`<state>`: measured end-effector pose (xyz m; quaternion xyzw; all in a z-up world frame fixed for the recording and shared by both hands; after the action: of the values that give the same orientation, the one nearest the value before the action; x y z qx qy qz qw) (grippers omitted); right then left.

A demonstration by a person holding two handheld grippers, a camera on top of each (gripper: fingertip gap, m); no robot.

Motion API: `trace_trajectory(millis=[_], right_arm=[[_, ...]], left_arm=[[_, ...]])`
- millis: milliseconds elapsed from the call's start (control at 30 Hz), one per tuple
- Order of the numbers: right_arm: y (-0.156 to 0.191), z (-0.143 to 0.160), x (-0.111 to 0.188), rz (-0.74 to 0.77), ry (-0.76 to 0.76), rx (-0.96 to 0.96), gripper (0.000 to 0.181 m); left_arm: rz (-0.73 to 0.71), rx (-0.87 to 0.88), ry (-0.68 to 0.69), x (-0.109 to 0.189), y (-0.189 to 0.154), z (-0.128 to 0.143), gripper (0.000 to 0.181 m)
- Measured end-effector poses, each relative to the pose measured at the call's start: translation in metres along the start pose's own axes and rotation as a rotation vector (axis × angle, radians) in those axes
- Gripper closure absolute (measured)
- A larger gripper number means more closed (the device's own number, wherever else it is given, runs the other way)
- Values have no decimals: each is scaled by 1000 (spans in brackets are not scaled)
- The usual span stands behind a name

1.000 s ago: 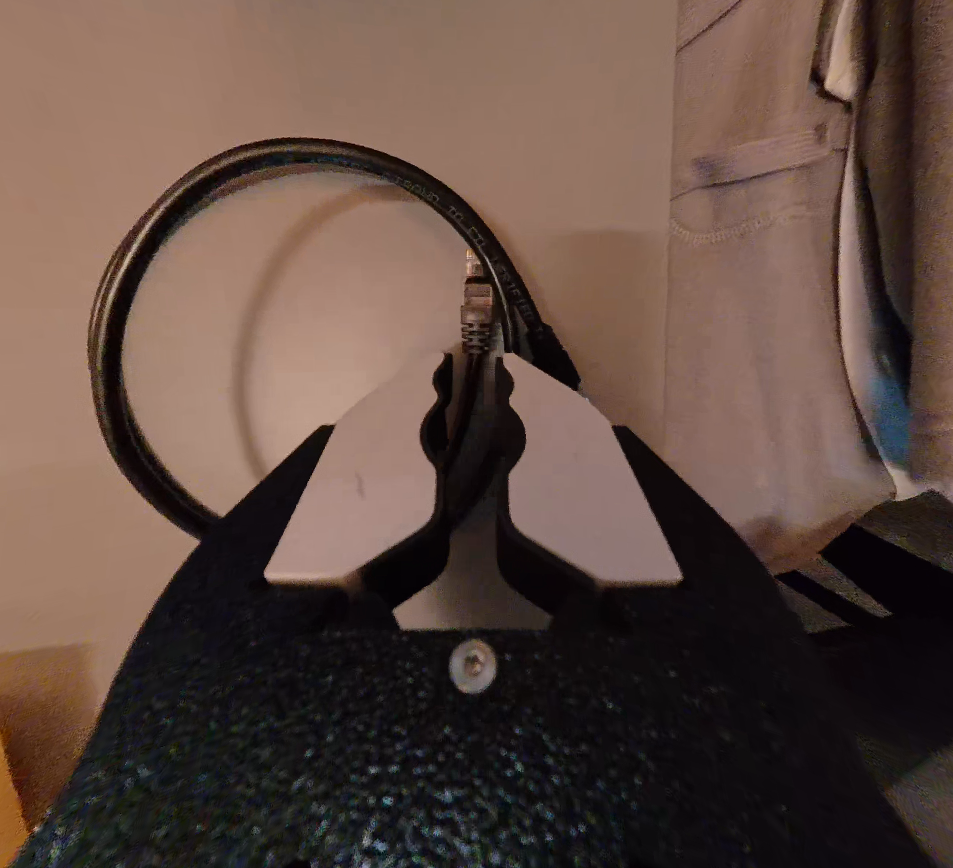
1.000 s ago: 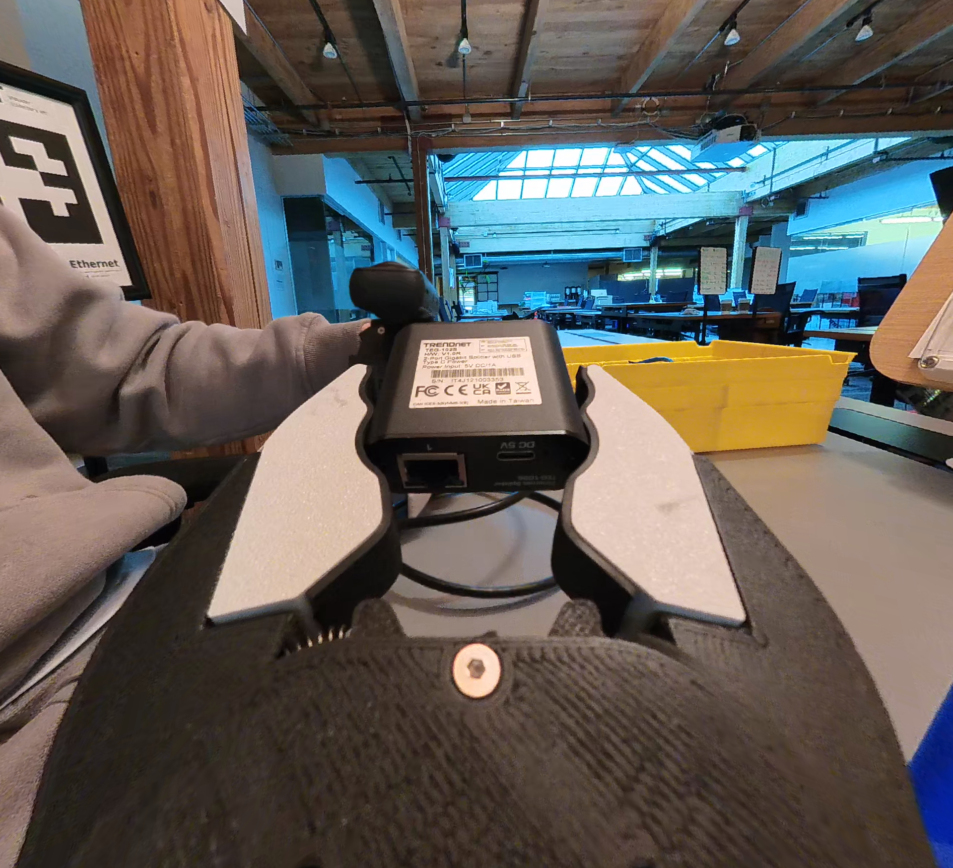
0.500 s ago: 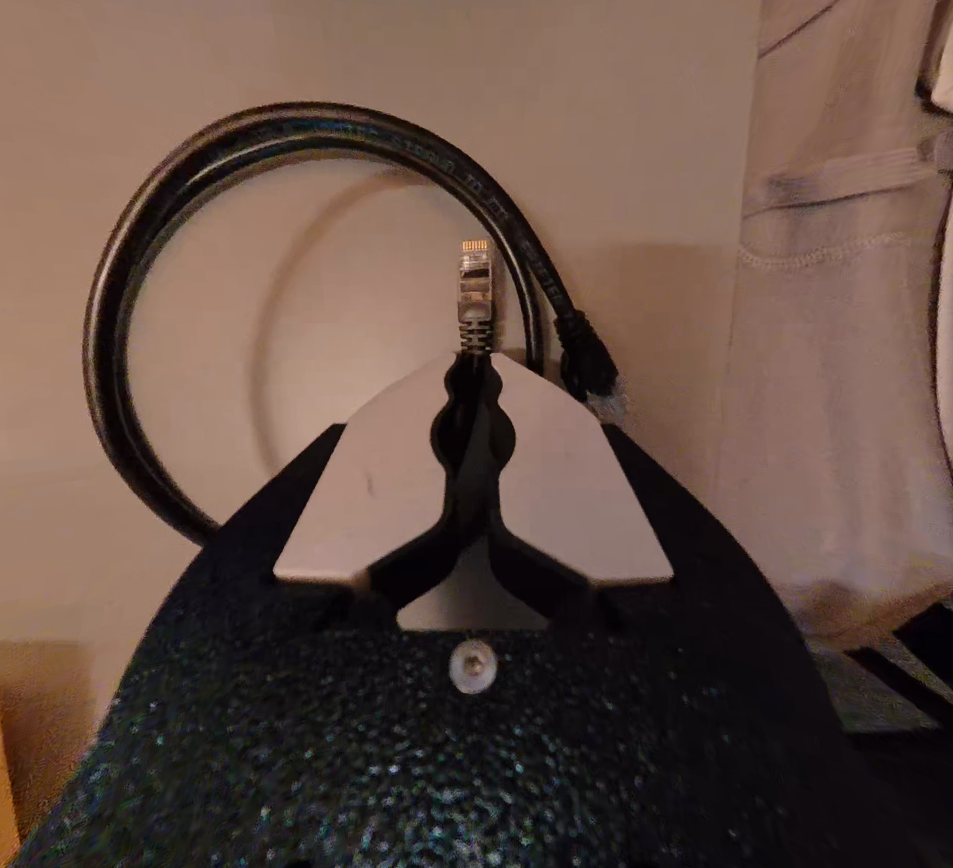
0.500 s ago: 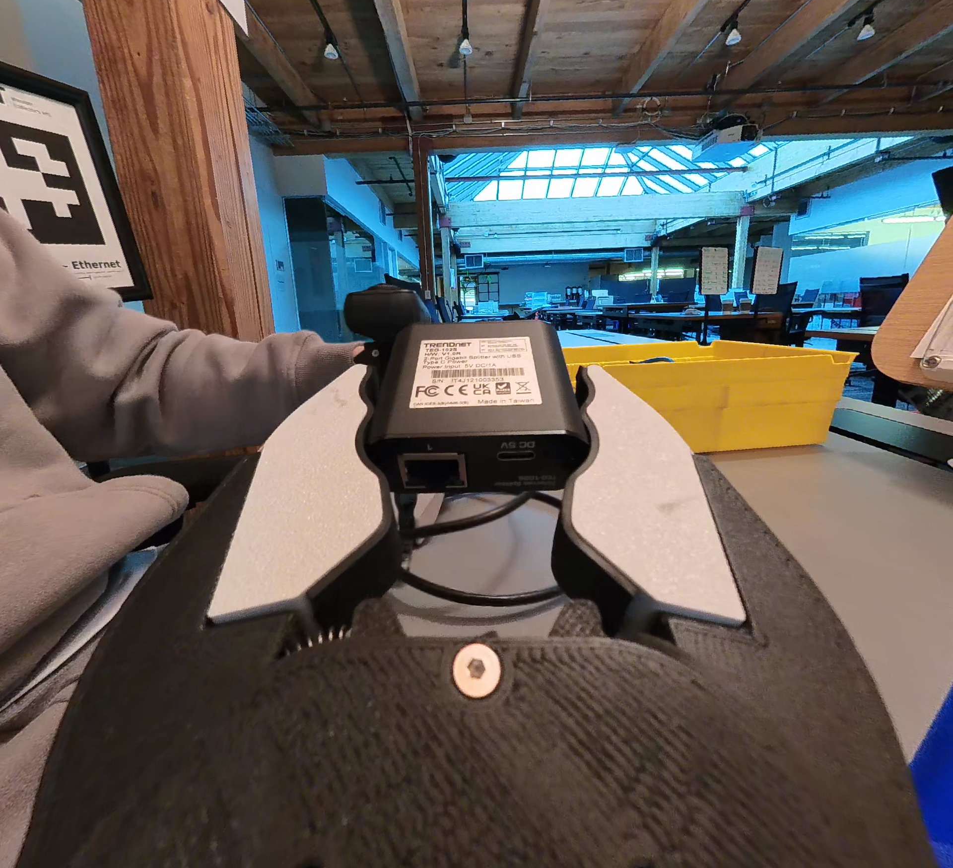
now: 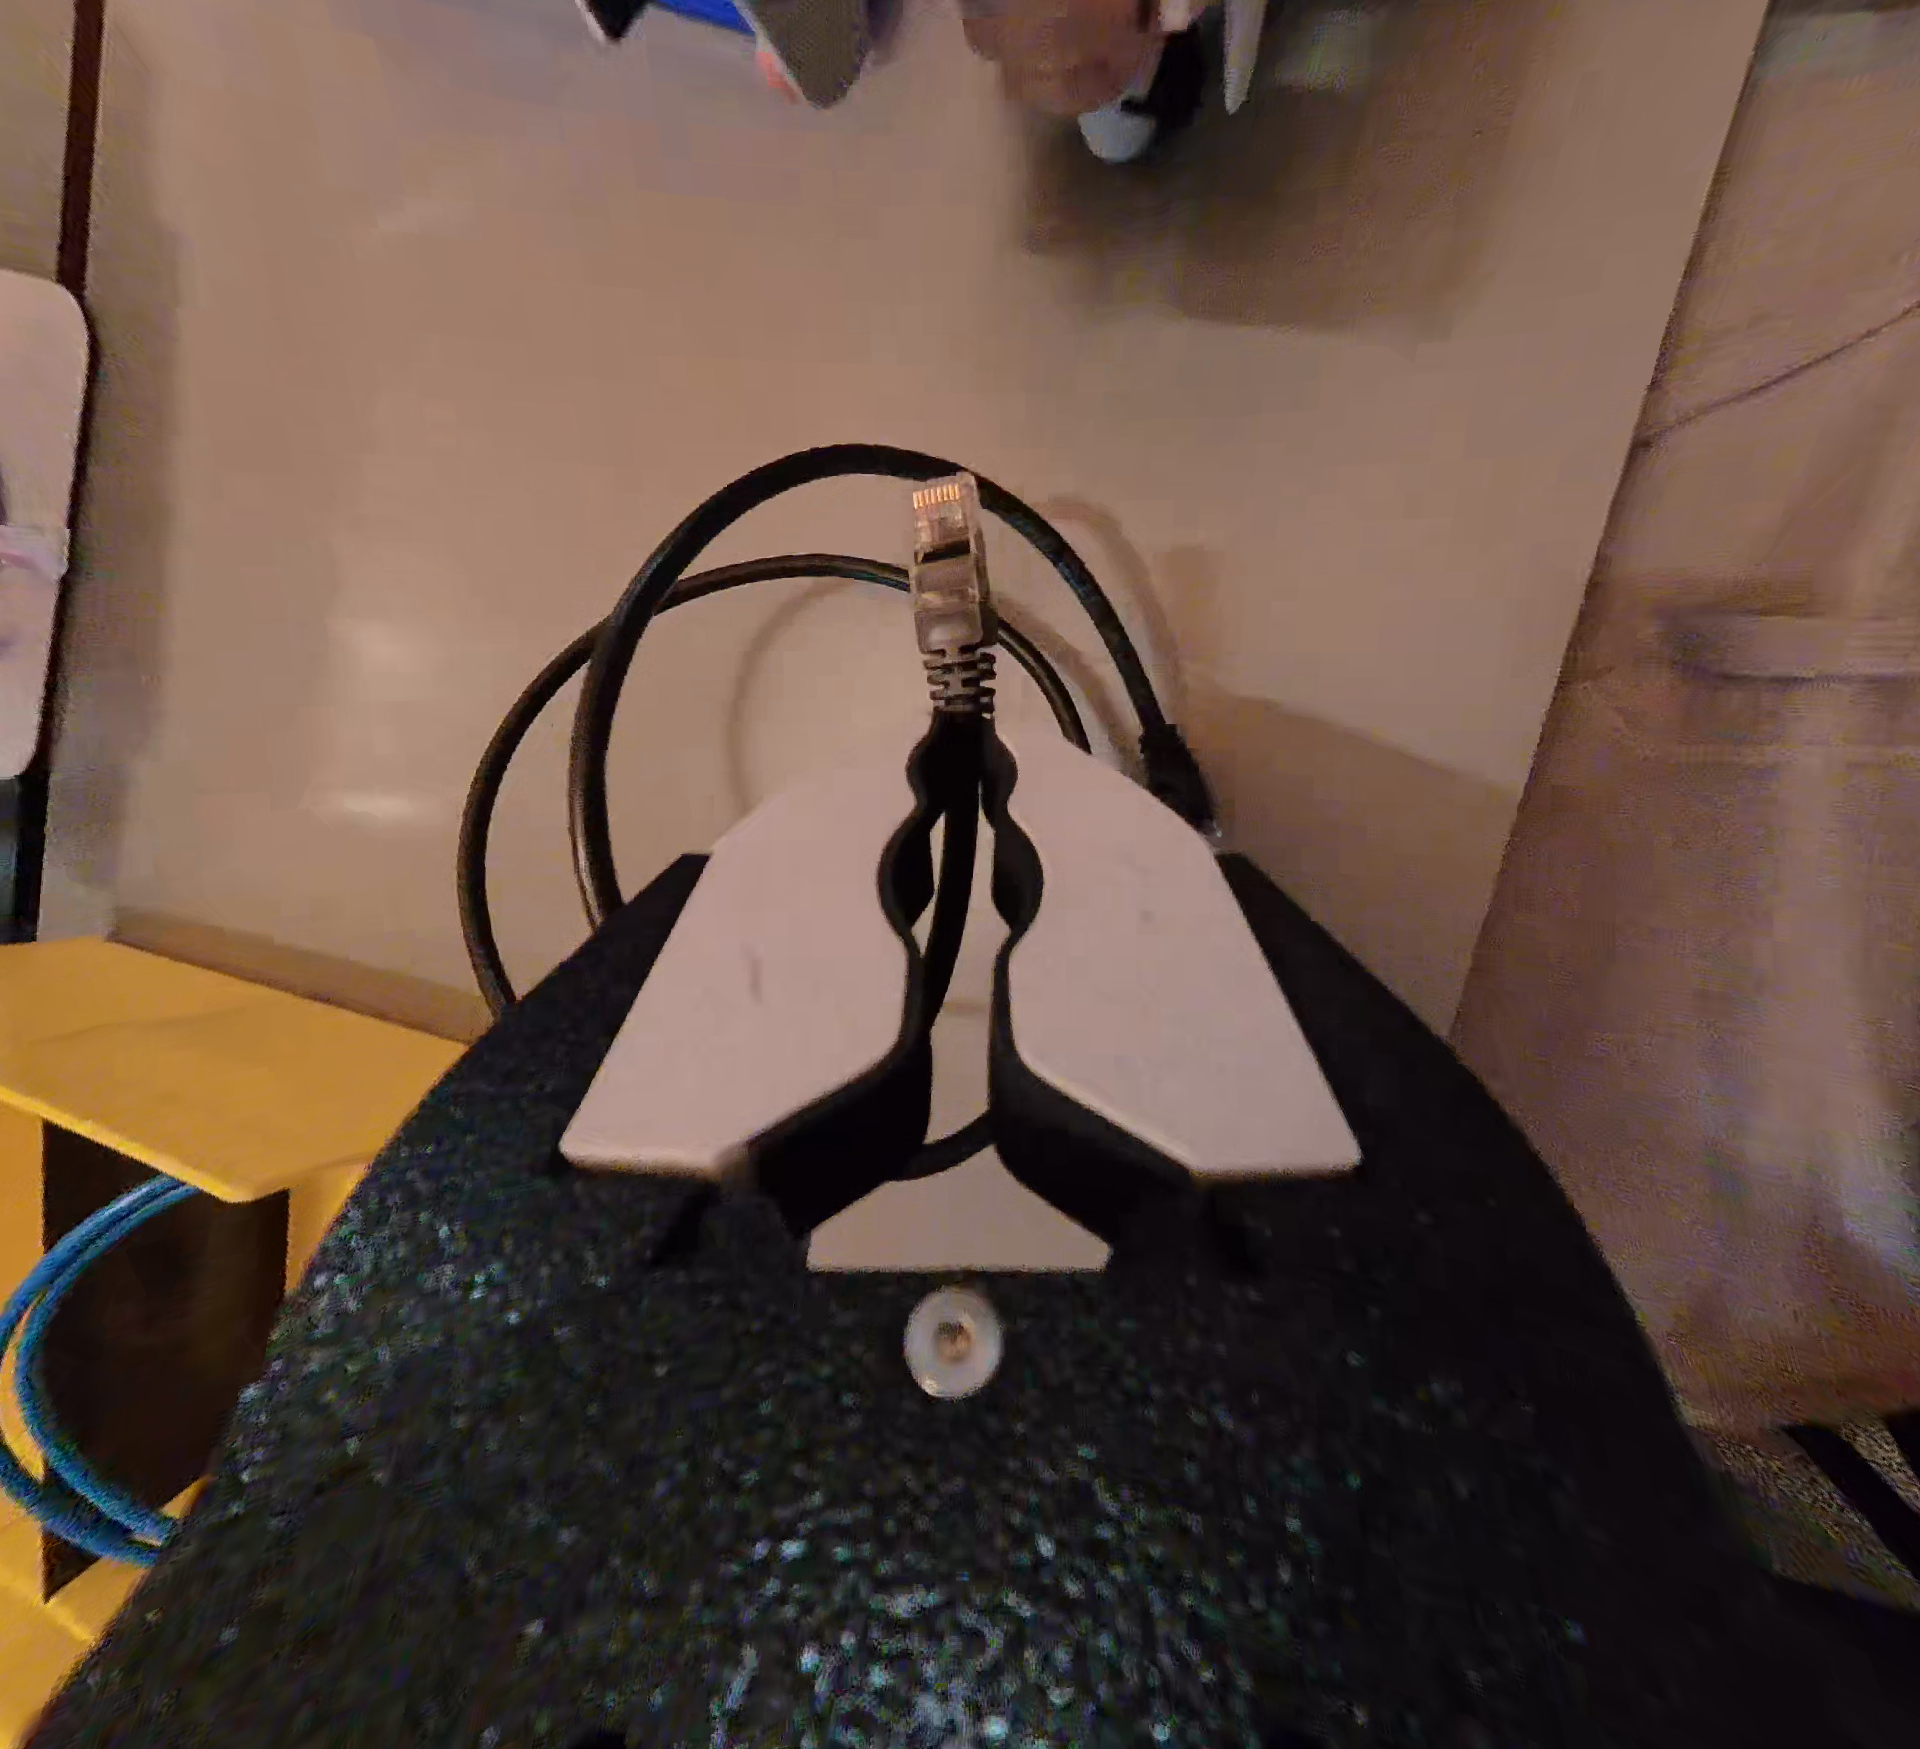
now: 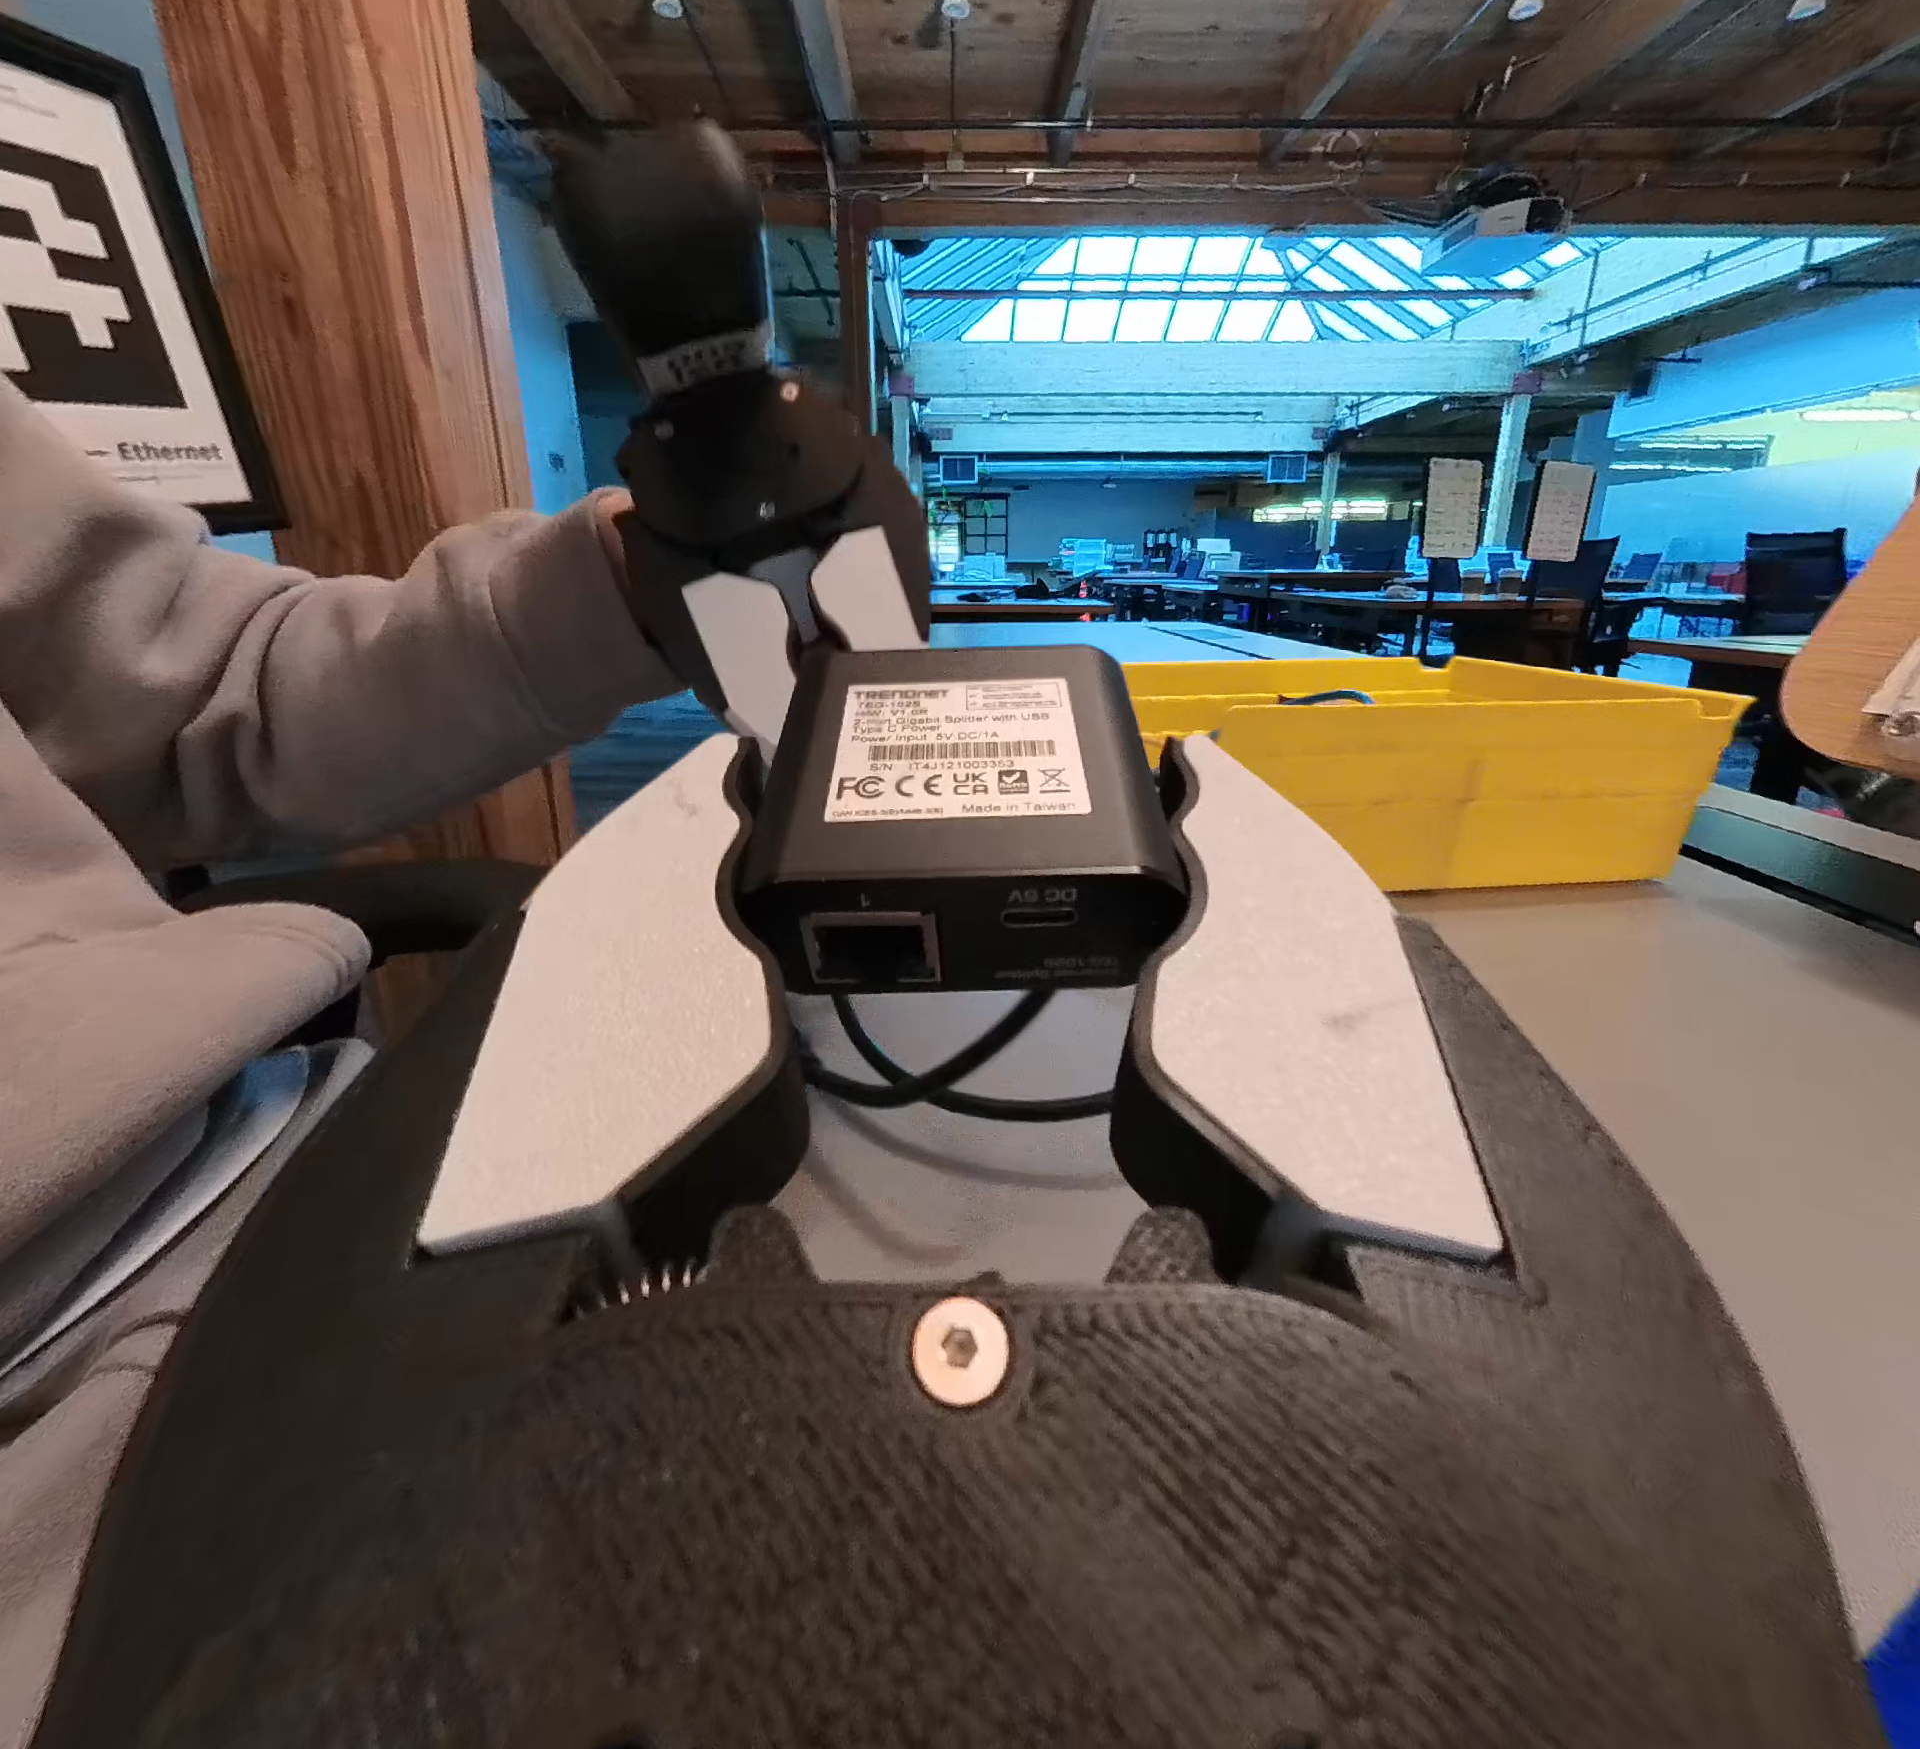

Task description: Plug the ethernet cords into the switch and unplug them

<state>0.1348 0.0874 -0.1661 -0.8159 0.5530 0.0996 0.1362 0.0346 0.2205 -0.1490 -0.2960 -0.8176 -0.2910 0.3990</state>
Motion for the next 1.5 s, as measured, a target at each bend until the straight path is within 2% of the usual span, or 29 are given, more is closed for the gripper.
trace_trajectory(millis=[33, 333, 700, 967, 1233, 1400, 1500], right_arm=[[2, 0, -1, -16, 6, 6, 109], [9, 5, -8, -105, 72, 20, 109], [17, 13, -20, -135, 192, 73, 108], [19, 16, -23, -151, 230, 84, 108], [17, 16, -22, -142, 220, 65, 108], [14, 15, -22, -114, 220, 55, 108], [12, 16, -23, -78, 230, 59, 108]], left_arm=[[6, -7, 1, 2, -1, -4, 177], [5, -106, 29, 14, 9, -38, 177], [78, -169, 55, 13, 7, -41, 177], [68, -207, 57, 9, 7, -44, 178], [73, -142, -25, 5, 8, -44, 178], [62, -70, -125, 5, 12, -40, 175], [-28, 17, -248, 21, 22, -35, 157]])
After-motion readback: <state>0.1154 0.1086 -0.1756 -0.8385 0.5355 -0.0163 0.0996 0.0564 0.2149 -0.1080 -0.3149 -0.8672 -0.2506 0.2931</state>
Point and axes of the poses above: each gripper's, where its closed fingertips meet, x back along the fingers, z out of its underside, y = z × x across the jaws, the point moved 6 cm from there along x, back along the fingers, and after that the axes turned 7 degrees about x, right-handed, at the moved point
